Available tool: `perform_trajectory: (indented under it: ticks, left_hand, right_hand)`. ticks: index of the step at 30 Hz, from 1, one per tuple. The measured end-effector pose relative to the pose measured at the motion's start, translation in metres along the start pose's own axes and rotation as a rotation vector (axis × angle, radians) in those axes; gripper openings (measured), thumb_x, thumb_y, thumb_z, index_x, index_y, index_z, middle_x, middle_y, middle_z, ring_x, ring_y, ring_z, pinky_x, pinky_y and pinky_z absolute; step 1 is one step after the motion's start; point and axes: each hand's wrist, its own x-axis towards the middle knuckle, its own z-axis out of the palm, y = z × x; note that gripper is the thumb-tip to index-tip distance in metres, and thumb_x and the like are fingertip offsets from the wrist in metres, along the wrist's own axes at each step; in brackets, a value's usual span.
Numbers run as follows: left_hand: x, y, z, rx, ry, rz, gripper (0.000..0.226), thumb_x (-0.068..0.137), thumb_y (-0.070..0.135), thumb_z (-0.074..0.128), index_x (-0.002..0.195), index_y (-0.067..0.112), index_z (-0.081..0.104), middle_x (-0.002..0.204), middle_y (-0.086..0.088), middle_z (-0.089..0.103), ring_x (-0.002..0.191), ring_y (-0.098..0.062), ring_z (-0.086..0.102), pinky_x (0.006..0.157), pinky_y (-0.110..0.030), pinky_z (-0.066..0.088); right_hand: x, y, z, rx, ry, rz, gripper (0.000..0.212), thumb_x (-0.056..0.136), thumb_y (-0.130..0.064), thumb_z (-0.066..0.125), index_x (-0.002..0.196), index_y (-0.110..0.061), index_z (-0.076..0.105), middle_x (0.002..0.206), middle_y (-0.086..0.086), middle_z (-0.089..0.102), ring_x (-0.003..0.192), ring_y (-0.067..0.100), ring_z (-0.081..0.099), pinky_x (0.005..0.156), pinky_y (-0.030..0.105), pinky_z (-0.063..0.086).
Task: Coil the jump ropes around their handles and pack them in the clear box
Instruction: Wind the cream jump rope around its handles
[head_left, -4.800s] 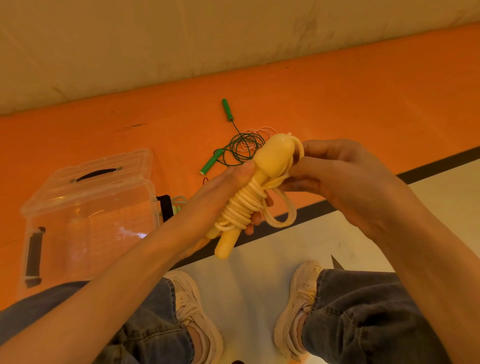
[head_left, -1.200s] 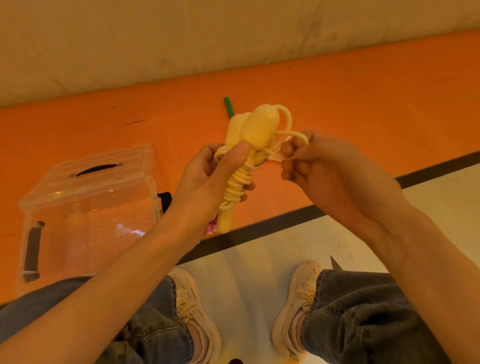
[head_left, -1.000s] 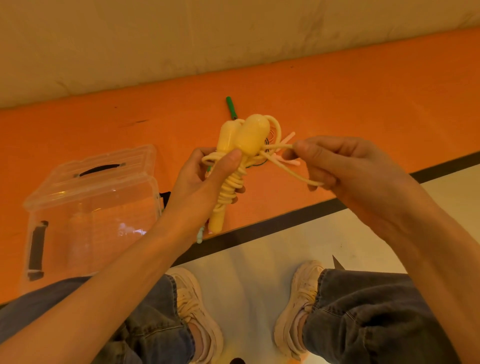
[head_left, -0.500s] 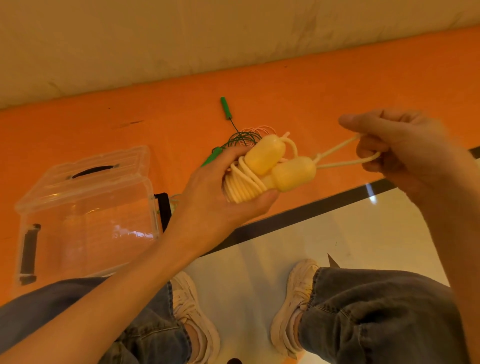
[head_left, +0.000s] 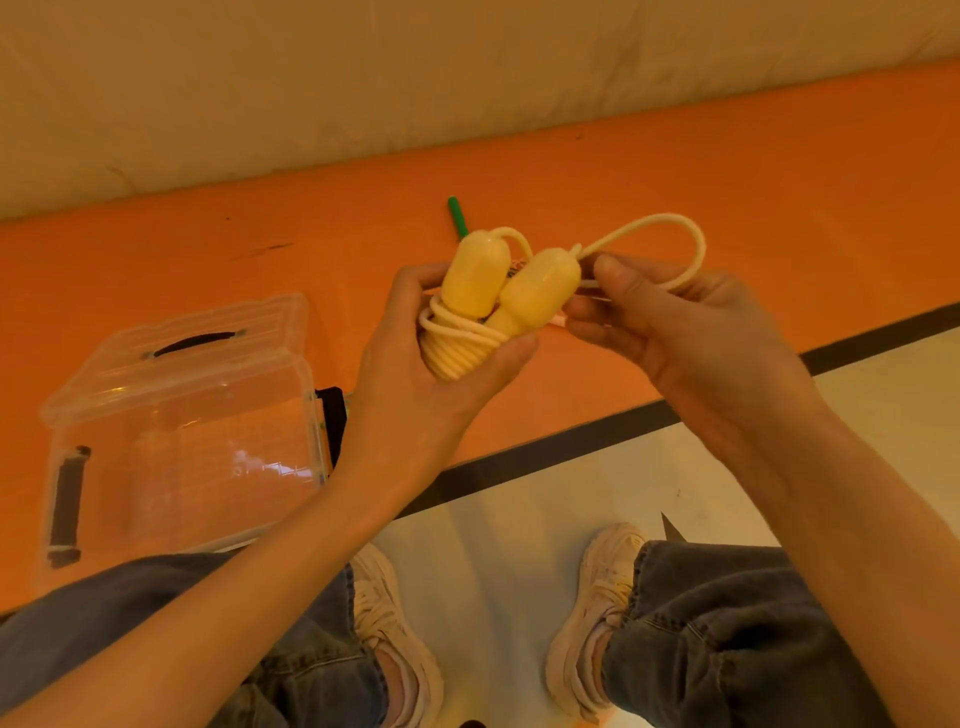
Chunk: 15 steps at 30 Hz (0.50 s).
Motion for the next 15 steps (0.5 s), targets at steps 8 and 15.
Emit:
perform_trajectory:
  ticks: [8, 15]
  left_hand:
    - [-0.005, -0.005, 0.0, 0.075, -0.121, -0.037, 0.059, 0.071, 0.046, 0.076, 0.123, 0.031, 0.052, 0.109, 0.017, 0.062, 0.096, 0.001, 0.061, 0.074, -0.015, 0.05]
    - [-0.003, -0.007, 0.004, 0.039, -0.158, -0.056, 0.051, 0.075, 0.051, 0.071, 0.116, 0.025, 0.057, 0.101, 0.012, 0.065, 0.088, -0.002, 0.061, 0.07, -0.015, 0.048]
  right_hand:
    - [0.003, -0.027, -0.023, -0.355, 0.085, -0.055, 0.033, 0.068, -0.016, 0.063, 0.098, -0.003, 0.066, 0.07, 0.006, 0.072, 0.059, 0.011, 0.069, 0.056, 0.017, 0.055]
    - [0.01, -0.025, -0.031, -0.263, 0.147, -0.074, 0.05, 0.064, -0.018, 0.067, 0.111, -0.003, 0.058, 0.071, 0.008, 0.073, 0.064, 0.016, 0.071, 0.059, 0.021, 0.056]
